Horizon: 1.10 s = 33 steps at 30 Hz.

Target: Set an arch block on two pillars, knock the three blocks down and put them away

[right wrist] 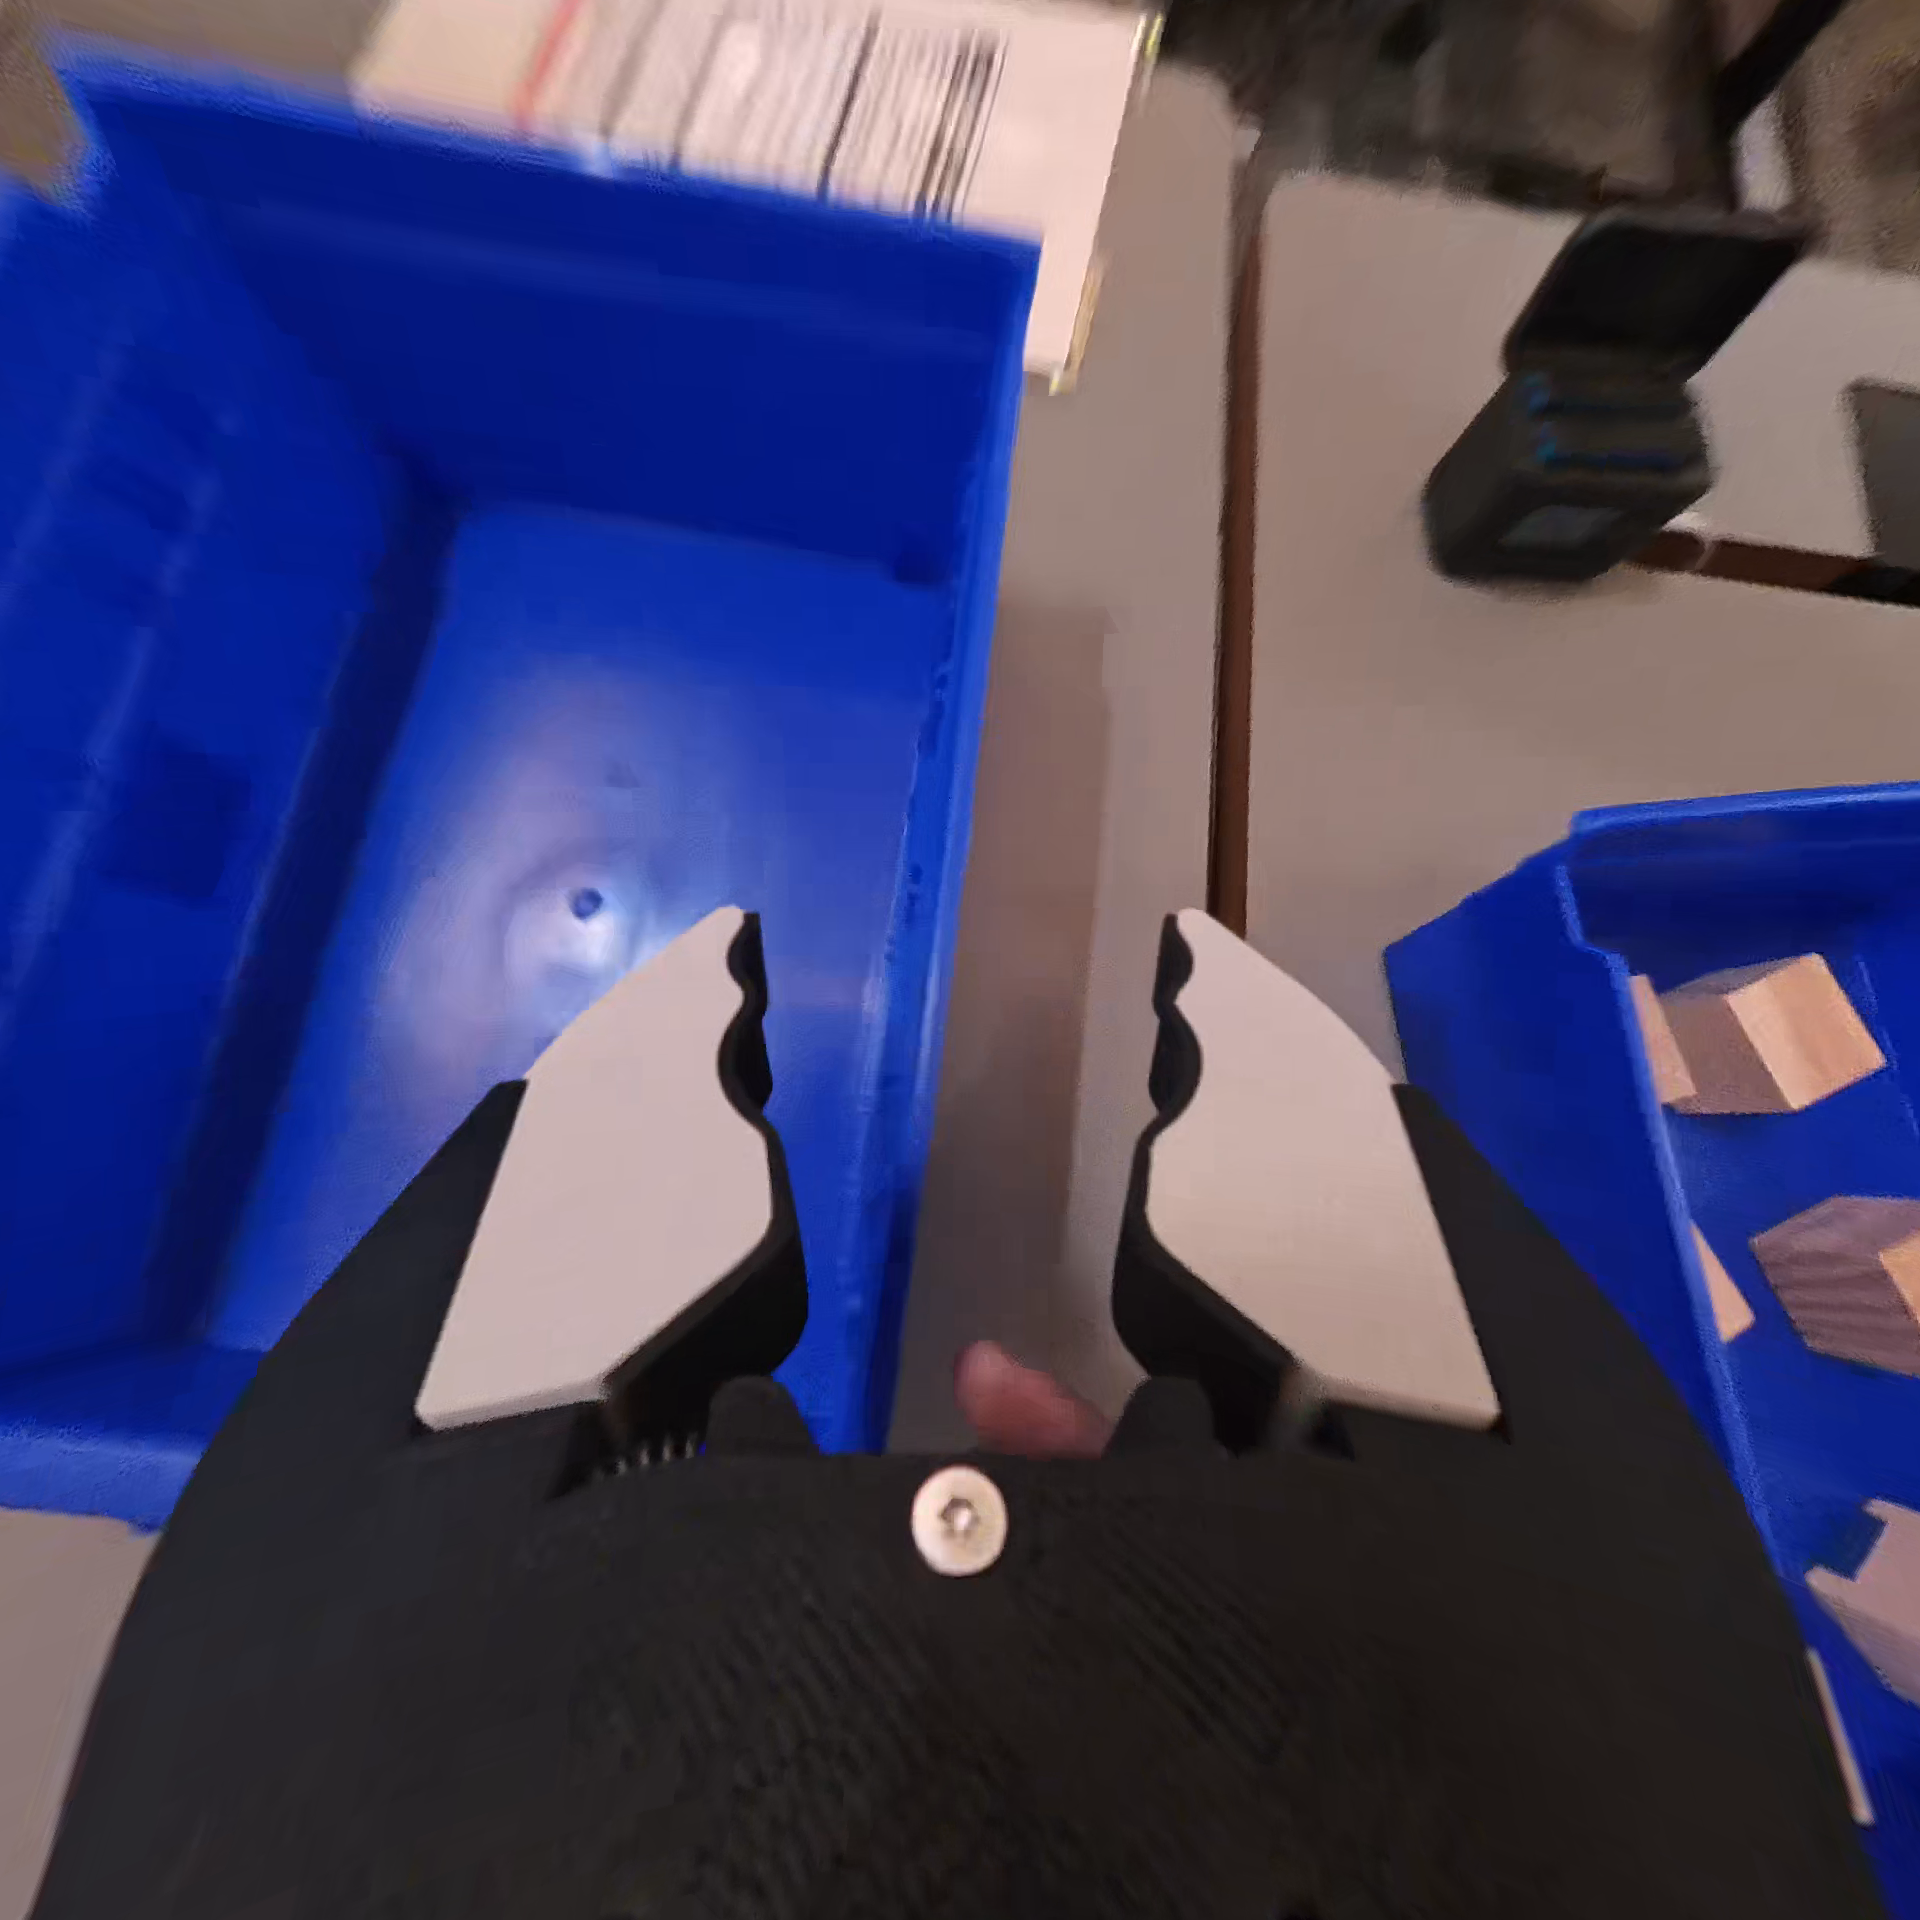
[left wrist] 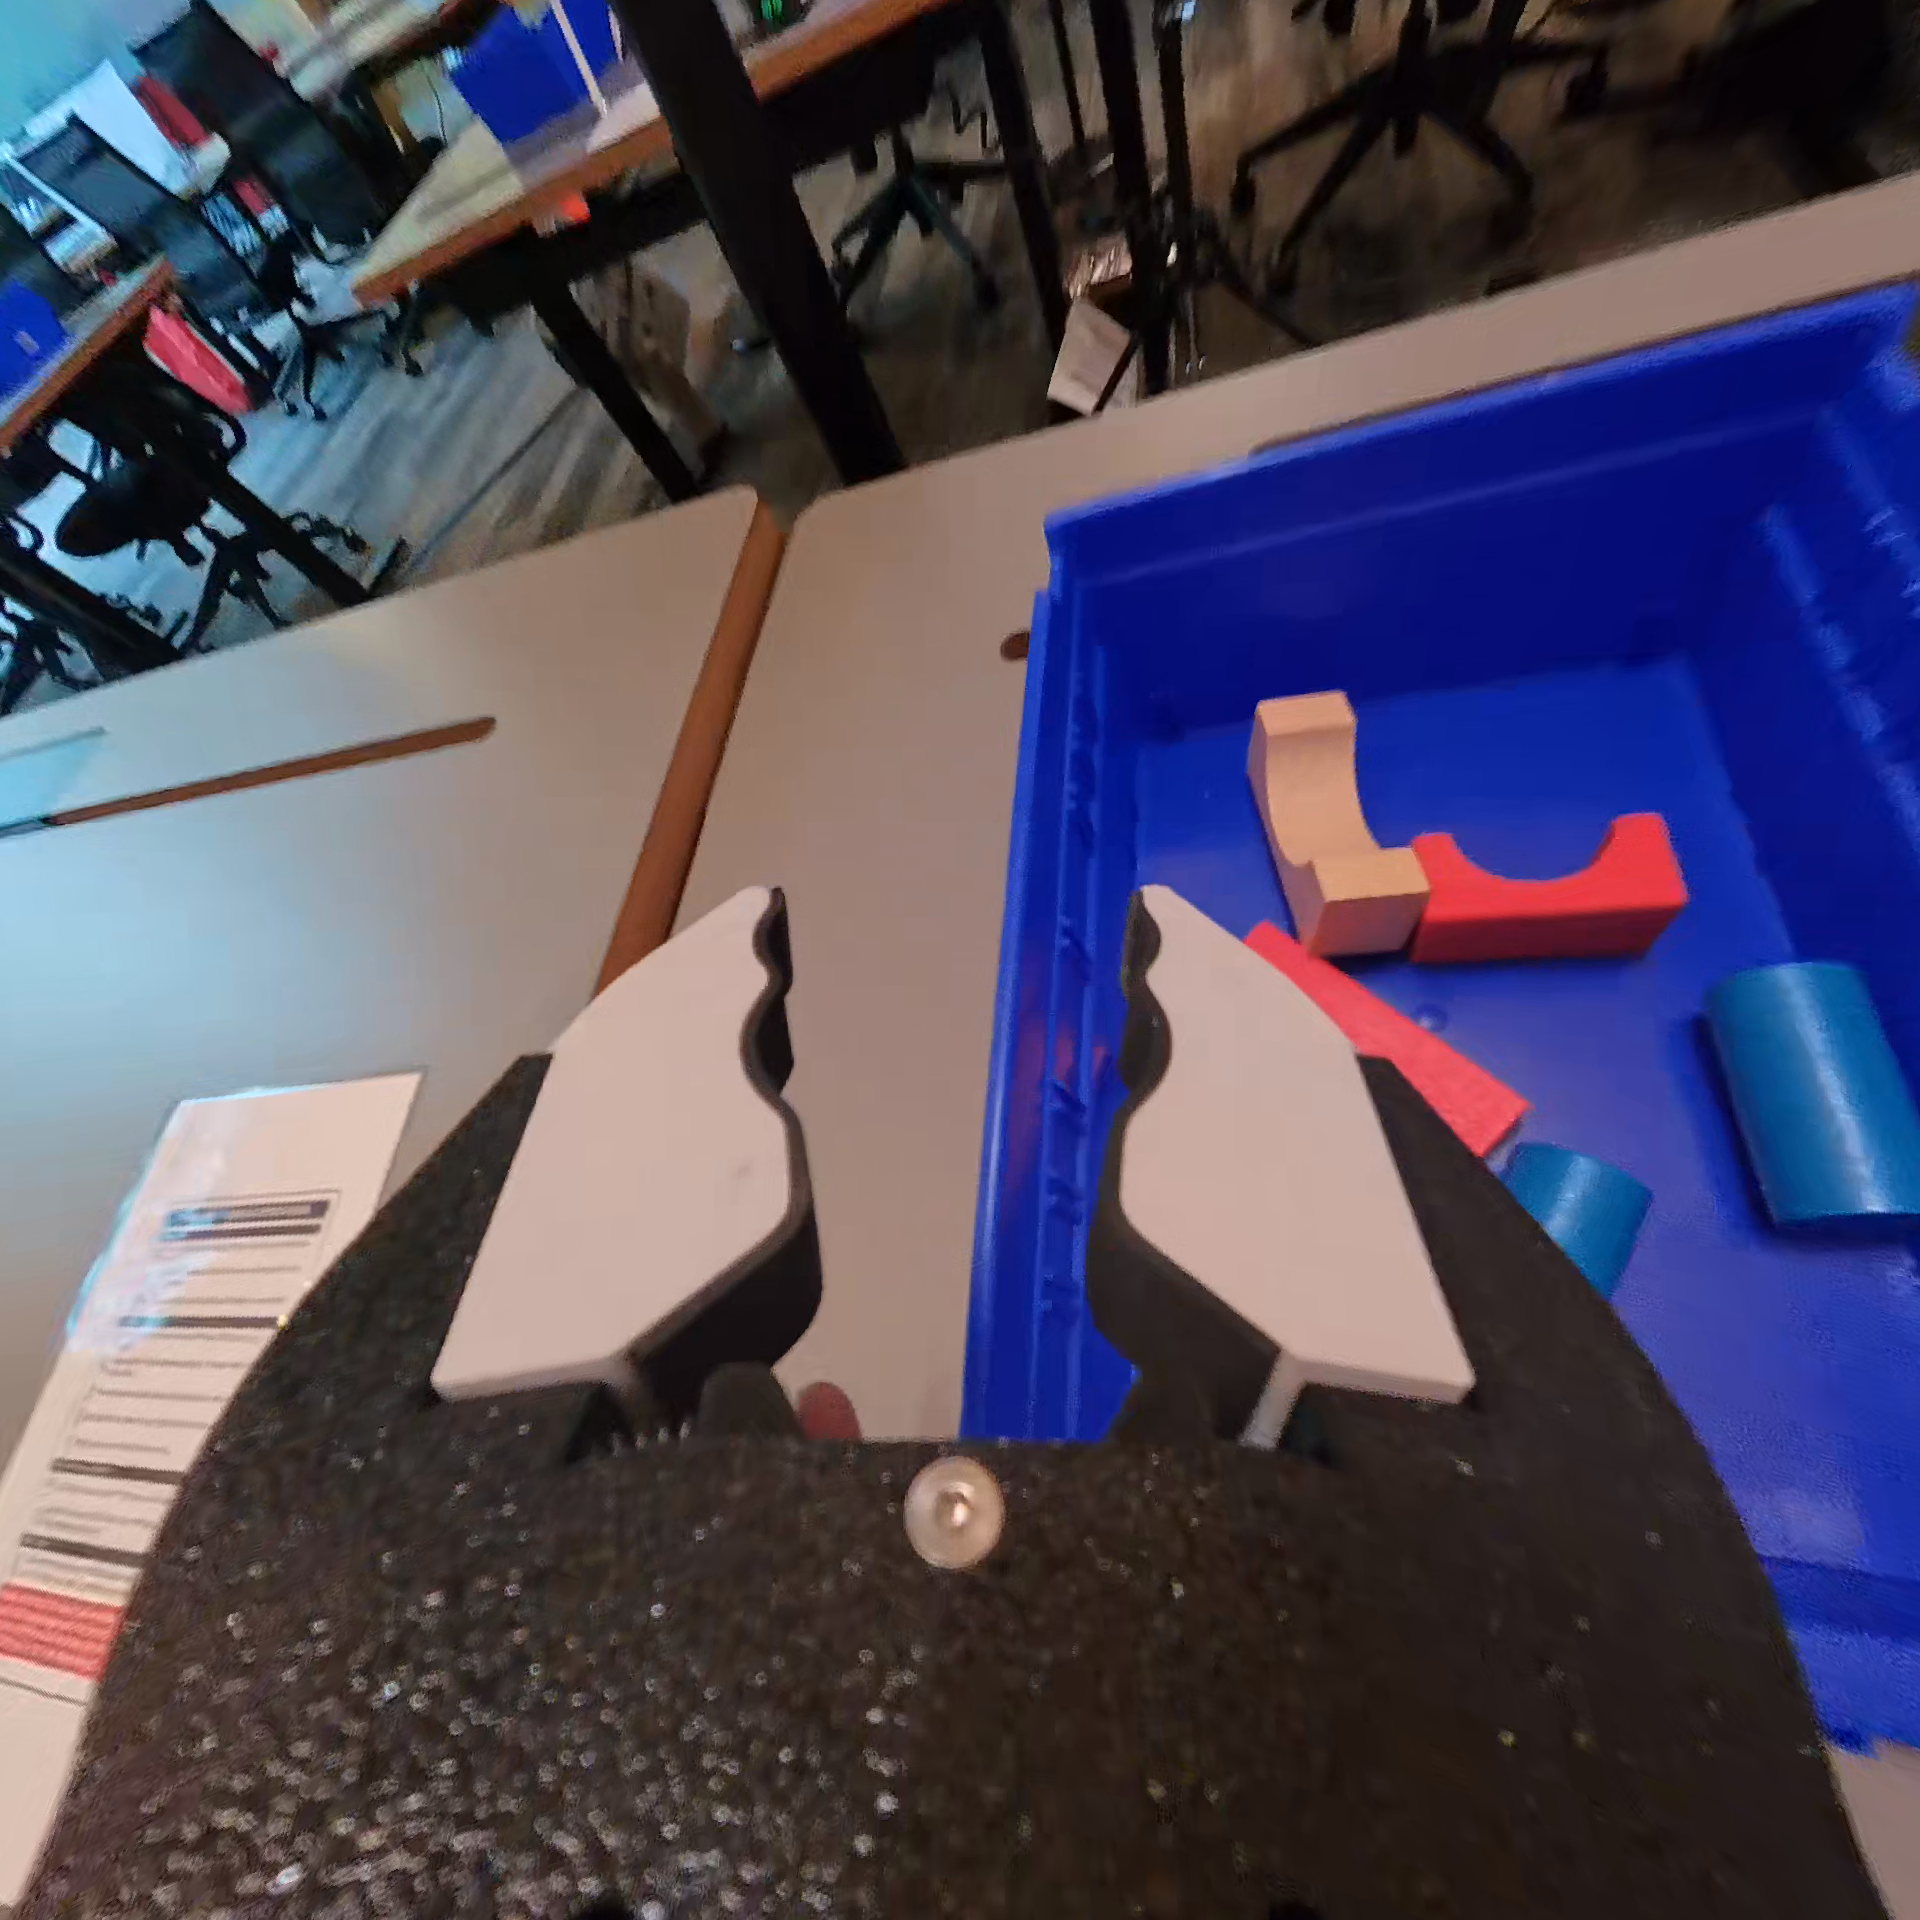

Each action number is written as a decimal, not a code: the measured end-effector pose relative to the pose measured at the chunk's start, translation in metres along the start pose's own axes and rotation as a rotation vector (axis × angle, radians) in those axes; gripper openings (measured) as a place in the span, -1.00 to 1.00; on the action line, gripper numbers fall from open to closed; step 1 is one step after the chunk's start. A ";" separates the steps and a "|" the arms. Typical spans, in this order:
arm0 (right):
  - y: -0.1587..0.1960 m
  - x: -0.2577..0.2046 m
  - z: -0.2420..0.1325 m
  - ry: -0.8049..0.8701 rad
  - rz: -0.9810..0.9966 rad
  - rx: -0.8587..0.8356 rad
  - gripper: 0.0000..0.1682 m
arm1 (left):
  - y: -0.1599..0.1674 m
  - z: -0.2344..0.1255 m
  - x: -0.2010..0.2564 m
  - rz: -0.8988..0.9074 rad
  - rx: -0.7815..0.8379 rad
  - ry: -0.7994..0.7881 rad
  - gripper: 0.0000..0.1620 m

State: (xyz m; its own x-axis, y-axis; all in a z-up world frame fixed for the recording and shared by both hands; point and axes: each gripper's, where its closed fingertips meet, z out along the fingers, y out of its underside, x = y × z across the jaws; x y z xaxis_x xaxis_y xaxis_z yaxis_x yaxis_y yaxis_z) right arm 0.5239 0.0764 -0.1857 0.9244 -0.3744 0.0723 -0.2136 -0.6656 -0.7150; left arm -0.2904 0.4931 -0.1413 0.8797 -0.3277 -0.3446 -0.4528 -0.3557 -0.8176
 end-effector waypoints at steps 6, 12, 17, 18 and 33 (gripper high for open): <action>-0.029 -0.081 -0.049 -0.087 0.145 0.287 0.11 | -0.042 -0.038 0.031 0.017 0.113 0.174 -0.02; -0.064 -0.172 -0.032 -0.173 0.092 0.243 0.26 | -0.083 -0.030 0.115 -0.010 0.198 0.539 0.02; -0.092 -0.255 -0.008 -0.289 0.074 0.163 0.24 | -0.082 -0.037 0.134 -0.047 0.101 0.586 0.16; -0.094 -0.271 -0.006 -0.318 0.071 0.160 0.24 | -0.085 -0.043 0.140 -0.064 0.128 0.610 0.18; -0.069 -0.288 -0.063 -0.353 -0.085 0.026 0.20 | -0.154 -0.108 0.183 0.163 0.214 0.701 0.20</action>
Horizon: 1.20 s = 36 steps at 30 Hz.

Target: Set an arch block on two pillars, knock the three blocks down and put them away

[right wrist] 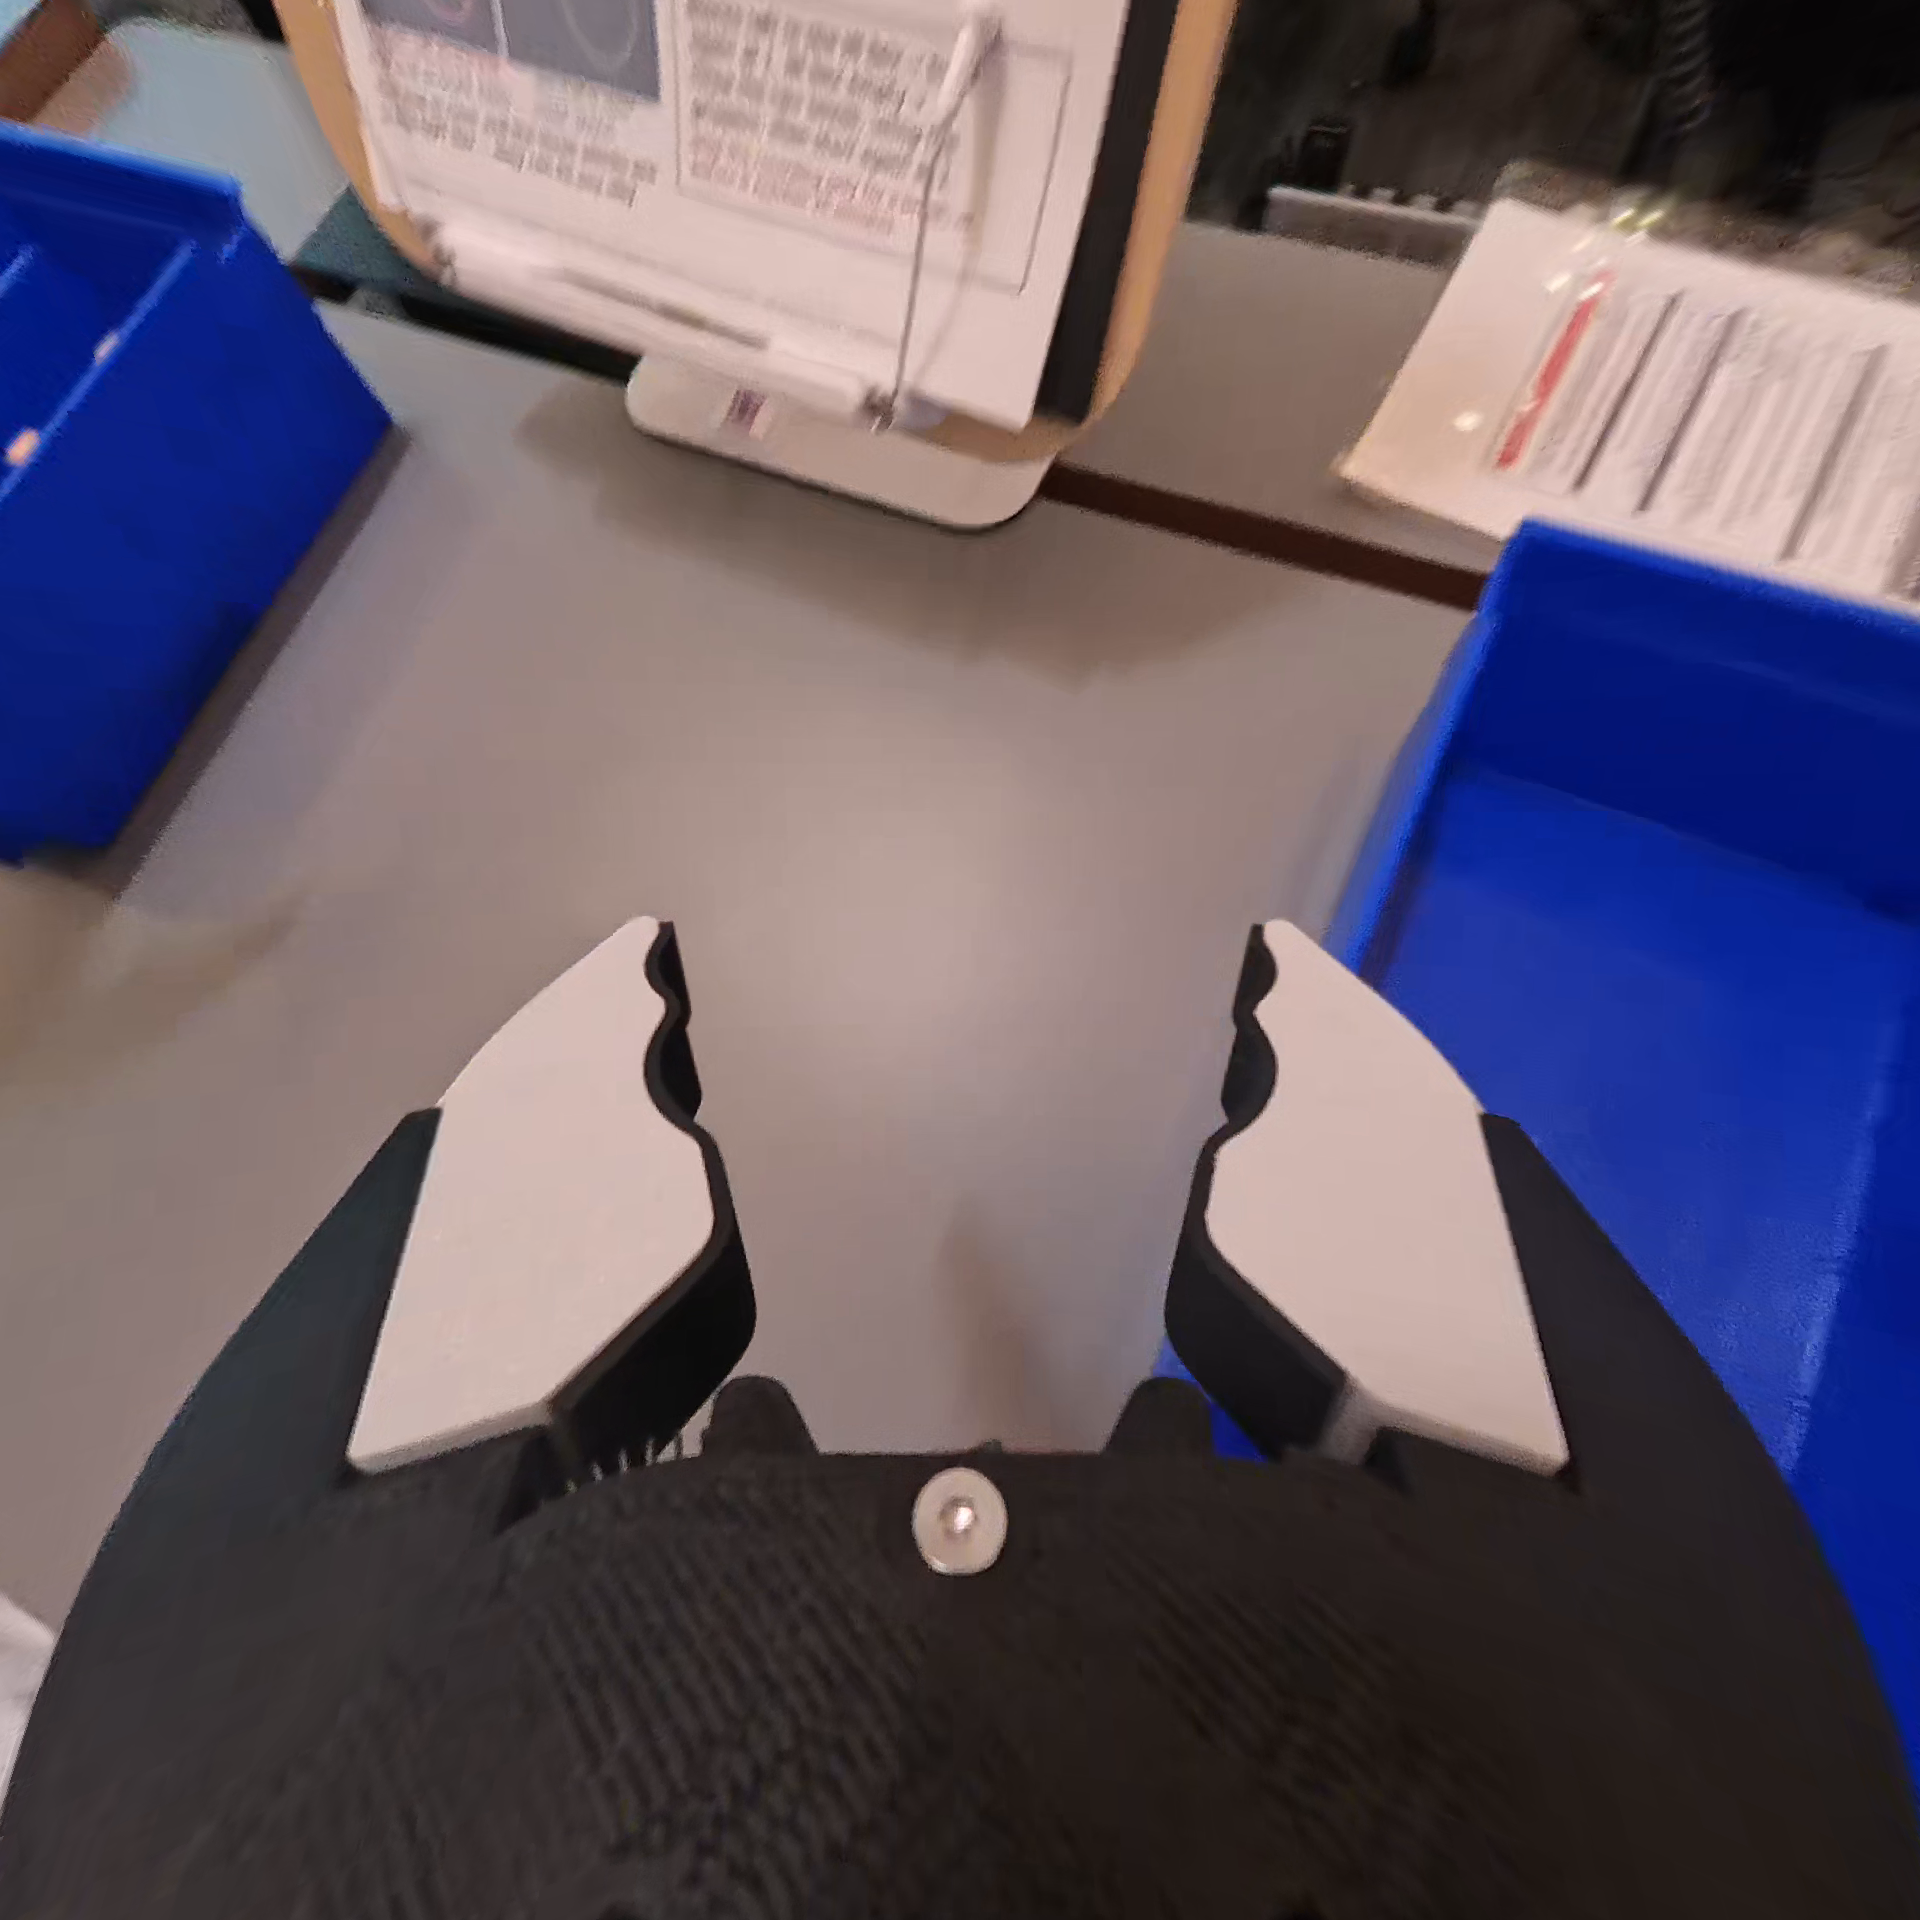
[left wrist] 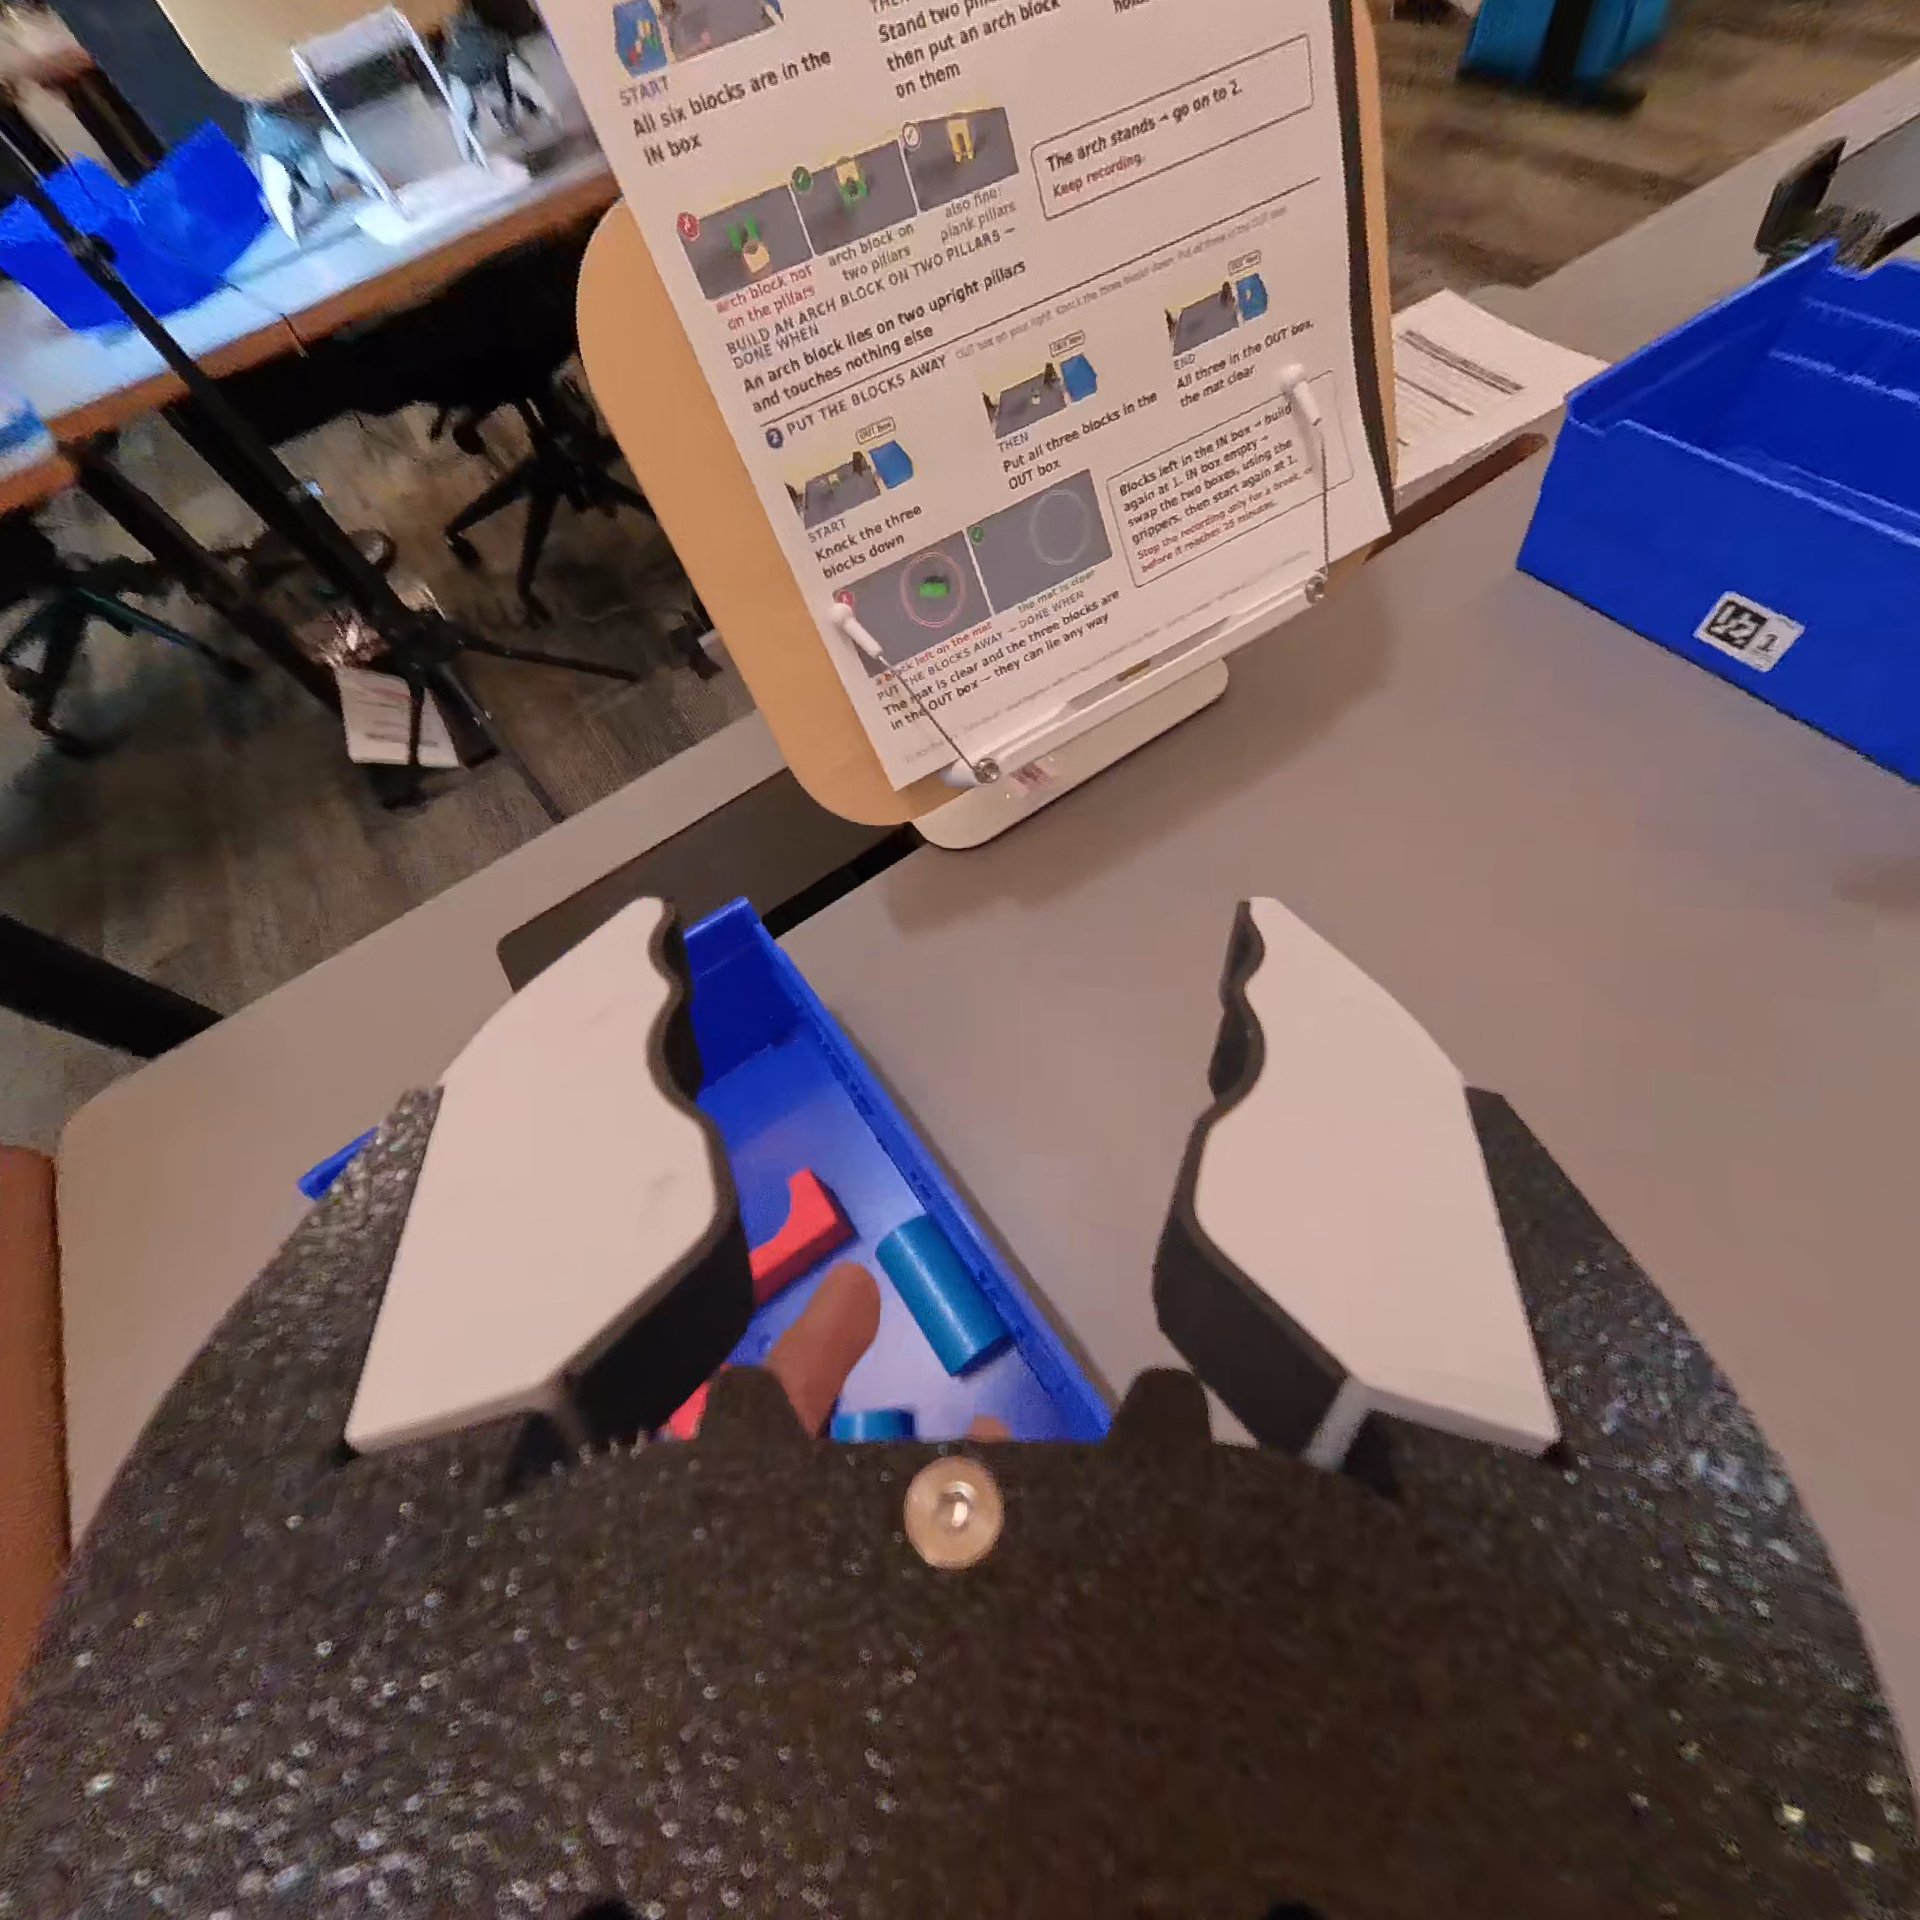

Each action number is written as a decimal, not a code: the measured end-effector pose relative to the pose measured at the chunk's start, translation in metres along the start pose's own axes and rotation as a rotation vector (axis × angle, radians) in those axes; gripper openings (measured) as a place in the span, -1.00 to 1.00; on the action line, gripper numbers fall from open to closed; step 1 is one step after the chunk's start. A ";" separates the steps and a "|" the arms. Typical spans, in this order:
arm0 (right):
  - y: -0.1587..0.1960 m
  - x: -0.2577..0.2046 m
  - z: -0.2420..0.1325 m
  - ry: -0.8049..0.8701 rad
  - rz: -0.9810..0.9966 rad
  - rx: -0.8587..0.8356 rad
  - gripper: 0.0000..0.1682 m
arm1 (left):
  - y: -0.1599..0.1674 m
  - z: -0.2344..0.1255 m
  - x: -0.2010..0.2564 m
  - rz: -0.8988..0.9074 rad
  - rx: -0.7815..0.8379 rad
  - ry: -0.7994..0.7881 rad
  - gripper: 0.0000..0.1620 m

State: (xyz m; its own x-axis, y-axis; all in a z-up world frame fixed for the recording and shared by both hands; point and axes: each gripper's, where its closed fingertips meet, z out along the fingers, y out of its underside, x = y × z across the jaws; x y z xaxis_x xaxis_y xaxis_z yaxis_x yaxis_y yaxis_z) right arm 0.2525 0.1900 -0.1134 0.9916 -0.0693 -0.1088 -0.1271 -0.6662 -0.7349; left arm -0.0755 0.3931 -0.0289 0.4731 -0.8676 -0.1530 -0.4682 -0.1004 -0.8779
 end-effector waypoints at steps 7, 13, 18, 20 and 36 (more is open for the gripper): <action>-0.026 -0.057 -0.058 -0.221 0.086 0.235 0.18 | -0.023 -0.045 0.005 -0.200 0.077 -0.043 0.17; 0.030 -0.074 -0.088 -0.157 -0.056 0.386 0.19 | 0.022 -0.101 0.026 -0.304 0.205 -0.127 0.15; 0.046 -0.082 -0.075 -0.118 -0.106 0.437 0.18 | 0.068 -0.135 0.021 -0.294 0.183 -0.222 0.06; 0.045 -0.090 -0.063 -0.124 -0.131 0.435 0.18 | 0.080 -0.143 0.012 -0.275 0.156 -0.260 0.03; 0.073 -0.126 0.024 -0.248 -0.186 0.309 0.09 | 0.194 -0.037 -0.036 -0.219 -0.356 -0.136 -0.16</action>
